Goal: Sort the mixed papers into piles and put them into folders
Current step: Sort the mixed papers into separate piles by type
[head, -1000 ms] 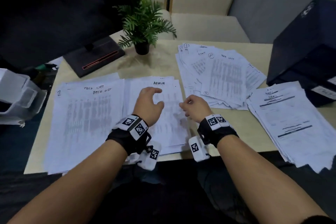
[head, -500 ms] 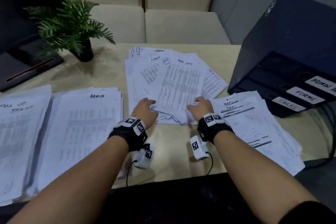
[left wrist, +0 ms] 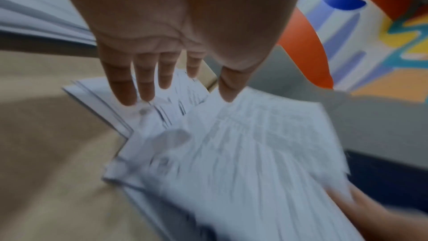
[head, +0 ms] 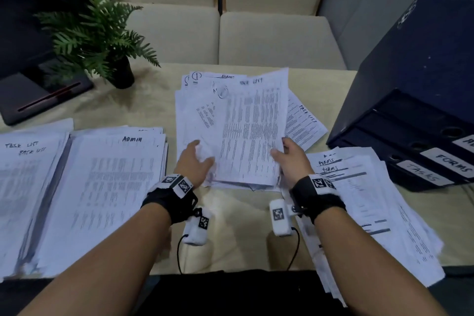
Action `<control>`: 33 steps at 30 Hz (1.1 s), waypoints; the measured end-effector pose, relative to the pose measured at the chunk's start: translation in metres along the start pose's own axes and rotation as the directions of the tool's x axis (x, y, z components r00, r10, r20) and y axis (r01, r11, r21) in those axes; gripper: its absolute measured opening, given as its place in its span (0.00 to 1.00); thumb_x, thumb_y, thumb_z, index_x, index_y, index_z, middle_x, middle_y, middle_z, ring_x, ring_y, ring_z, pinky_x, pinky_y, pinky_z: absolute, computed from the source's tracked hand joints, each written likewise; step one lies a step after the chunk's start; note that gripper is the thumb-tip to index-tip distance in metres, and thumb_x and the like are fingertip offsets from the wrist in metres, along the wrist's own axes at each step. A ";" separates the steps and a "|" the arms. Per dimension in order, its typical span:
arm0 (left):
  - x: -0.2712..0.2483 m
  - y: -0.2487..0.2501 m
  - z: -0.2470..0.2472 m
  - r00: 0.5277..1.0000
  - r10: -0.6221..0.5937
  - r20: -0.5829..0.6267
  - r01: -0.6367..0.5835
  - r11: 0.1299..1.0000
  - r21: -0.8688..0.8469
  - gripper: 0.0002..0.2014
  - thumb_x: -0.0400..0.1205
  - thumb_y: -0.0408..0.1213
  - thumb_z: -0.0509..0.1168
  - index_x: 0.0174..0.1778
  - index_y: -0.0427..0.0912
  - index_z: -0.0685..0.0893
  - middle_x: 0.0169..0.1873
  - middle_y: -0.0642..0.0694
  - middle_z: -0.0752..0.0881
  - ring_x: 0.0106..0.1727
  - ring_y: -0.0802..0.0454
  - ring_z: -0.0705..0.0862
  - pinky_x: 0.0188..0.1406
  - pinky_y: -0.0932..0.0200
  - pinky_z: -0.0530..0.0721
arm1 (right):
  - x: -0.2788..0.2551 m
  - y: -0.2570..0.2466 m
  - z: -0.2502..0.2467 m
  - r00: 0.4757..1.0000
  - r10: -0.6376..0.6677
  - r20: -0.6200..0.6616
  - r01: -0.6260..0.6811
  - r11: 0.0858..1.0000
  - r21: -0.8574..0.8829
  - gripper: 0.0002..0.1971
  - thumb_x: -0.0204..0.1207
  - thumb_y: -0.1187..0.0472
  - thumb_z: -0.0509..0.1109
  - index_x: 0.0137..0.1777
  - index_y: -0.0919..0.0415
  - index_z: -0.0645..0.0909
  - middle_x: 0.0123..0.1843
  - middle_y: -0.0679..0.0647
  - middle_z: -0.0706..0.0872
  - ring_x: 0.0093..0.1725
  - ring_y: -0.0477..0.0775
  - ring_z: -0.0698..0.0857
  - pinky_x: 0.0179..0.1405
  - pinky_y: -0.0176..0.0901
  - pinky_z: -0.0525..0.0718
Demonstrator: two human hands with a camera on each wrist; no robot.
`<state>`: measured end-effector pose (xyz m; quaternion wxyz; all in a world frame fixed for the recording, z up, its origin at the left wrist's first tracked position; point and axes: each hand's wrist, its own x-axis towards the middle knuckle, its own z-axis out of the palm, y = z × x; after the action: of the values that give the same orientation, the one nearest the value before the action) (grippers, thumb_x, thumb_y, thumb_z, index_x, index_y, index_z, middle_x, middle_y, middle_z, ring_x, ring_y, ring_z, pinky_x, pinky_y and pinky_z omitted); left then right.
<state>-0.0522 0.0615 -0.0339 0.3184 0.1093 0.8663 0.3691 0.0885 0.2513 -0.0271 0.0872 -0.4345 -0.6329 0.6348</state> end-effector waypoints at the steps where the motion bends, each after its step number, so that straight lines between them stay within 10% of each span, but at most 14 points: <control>1: 0.001 -0.001 -0.005 1.000 -0.021 -0.019 0.019 0.997 -0.074 0.35 0.81 0.43 0.68 0.81 0.48 0.59 0.75 0.40 0.70 0.72 0.41 0.75 0.72 0.44 0.73 | -0.008 -0.001 -0.002 0.998 0.000 0.055 -0.004 0.997 0.083 0.11 0.81 0.70 0.65 0.57 0.56 0.82 0.56 0.54 0.90 0.55 0.54 0.89 0.56 0.50 0.87; 7: -0.004 -0.006 -0.019 0.993 -0.112 -0.022 0.098 0.937 -0.336 0.23 0.80 0.24 0.65 0.71 0.37 0.71 0.36 0.42 0.79 0.35 0.47 0.80 0.37 0.54 0.87 | -0.018 0.002 -0.008 0.989 0.058 0.134 -0.063 0.997 0.034 0.03 0.80 0.63 0.71 0.51 0.57 0.84 0.51 0.58 0.91 0.51 0.60 0.89 0.54 0.54 0.88; 13: -0.011 -0.022 -0.026 0.993 -0.048 -0.104 0.045 0.999 -0.028 0.12 0.77 0.27 0.61 0.53 0.45 0.82 0.40 0.38 0.87 0.41 0.37 0.85 0.45 0.45 0.87 | 0.028 0.000 -0.016 0.884 0.198 -0.425 -0.317 0.920 -0.230 0.29 0.77 0.50 0.72 0.73 0.63 0.72 0.72 0.62 0.77 0.67 0.64 0.80 0.58 0.48 0.78; 26: -0.017 -0.030 -0.032 0.991 -0.045 -0.124 0.042 0.999 -0.027 0.14 0.81 0.26 0.60 0.58 0.42 0.83 0.43 0.45 0.86 0.43 0.44 0.83 0.41 0.57 0.79 | 0.054 -0.004 -0.001 0.794 0.285 -0.536 -0.490 0.823 -0.288 0.41 0.70 0.50 0.78 0.75 0.66 0.61 0.72 0.65 0.70 0.67 0.68 0.77 0.59 0.56 0.79; 31: -0.019 -0.027 -0.034 0.990 -0.038 -0.132 0.034 0.999 -0.031 0.12 0.80 0.27 0.60 0.55 0.42 0.83 0.37 0.47 0.85 0.36 0.48 0.81 0.36 0.61 0.76 | 0.056 -0.010 -0.004 0.804 0.259 -0.536 -0.410 0.894 -0.183 0.27 0.79 0.66 0.67 0.75 0.65 0.62 0.69 0.64 0.77 0.60 0.64 0.81 0.53 0.50 0.81; 33: -0.020 -0.026 -0.037 0.990 -0.030 -0.139 0.029 1.000 -0.006 0.10 0.81 0.26 0.59 0.51 0.44 0.82 0.33 0.50 0.82 0.33 0.52 0.79 0.29 0.63 0.71 | 0.053 -0.013 -0.006 0.847 0.160 -0.506 -0.289 0.939 -0.188 0.08 0.81 0.68 0.63 0.57 0.60 0.76 0.55 0.60 0.83 0.48 0.61 0.79 0.40 0.44 0.78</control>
<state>-0.0586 0.0135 -0.0240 0.2628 0.0699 0.8872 0.3728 0.0546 0.2929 -0.0384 0.1100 -0.6583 -0.6120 0.4244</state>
